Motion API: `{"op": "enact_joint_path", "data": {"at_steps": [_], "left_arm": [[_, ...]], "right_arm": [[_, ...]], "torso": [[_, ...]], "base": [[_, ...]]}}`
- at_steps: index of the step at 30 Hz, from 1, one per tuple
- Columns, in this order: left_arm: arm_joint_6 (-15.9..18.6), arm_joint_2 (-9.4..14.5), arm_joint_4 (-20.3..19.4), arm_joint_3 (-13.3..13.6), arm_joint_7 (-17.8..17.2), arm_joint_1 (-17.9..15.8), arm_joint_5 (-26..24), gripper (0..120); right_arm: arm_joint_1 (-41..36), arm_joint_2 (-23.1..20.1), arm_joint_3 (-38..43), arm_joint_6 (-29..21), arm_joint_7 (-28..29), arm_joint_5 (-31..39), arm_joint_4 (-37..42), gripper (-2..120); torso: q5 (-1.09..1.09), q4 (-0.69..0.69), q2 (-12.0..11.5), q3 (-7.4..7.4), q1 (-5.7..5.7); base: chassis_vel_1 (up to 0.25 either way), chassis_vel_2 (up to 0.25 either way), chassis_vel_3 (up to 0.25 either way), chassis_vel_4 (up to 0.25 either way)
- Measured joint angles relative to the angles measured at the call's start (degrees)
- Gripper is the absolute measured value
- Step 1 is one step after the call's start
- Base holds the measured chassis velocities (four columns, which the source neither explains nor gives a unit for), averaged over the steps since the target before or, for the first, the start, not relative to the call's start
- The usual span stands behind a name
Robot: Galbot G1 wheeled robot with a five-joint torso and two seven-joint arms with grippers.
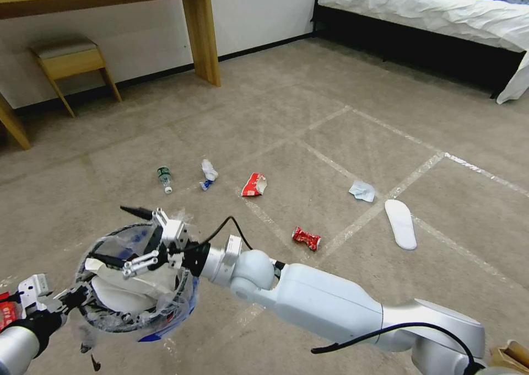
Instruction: Pick up the trash bin and place the garbage on the floor into it.
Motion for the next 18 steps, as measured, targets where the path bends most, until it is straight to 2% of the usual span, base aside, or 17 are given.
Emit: {"op": "enact_joint_path", "data": {"at_steps": [10, 18], "left_arm": [[0.00, 0.02, 0.05, -0.14, 0.00, 0.07, 0.01, 1], [0.01, 0.17, 0.72, -0.29, 0.00, 0.10, 0.12, 1]], "right_arm": [[-0.78, -0.29, 1.13, -0.48, 0.09, 0.40, 2.49, 100], [-0.43, -1.18, 6.65, -1.60, 0.57, 2.64, 5.47, 100]], "torso": [[0.00, 0.00, 0.00, 0.00, 0.00], [0.00, 0.00, 0.00, 0.00, 0.00]], "base": [[0.000, 0.000, 0.000, 0.000], [0.000, 0.000, 0.000, 0.000]]}}
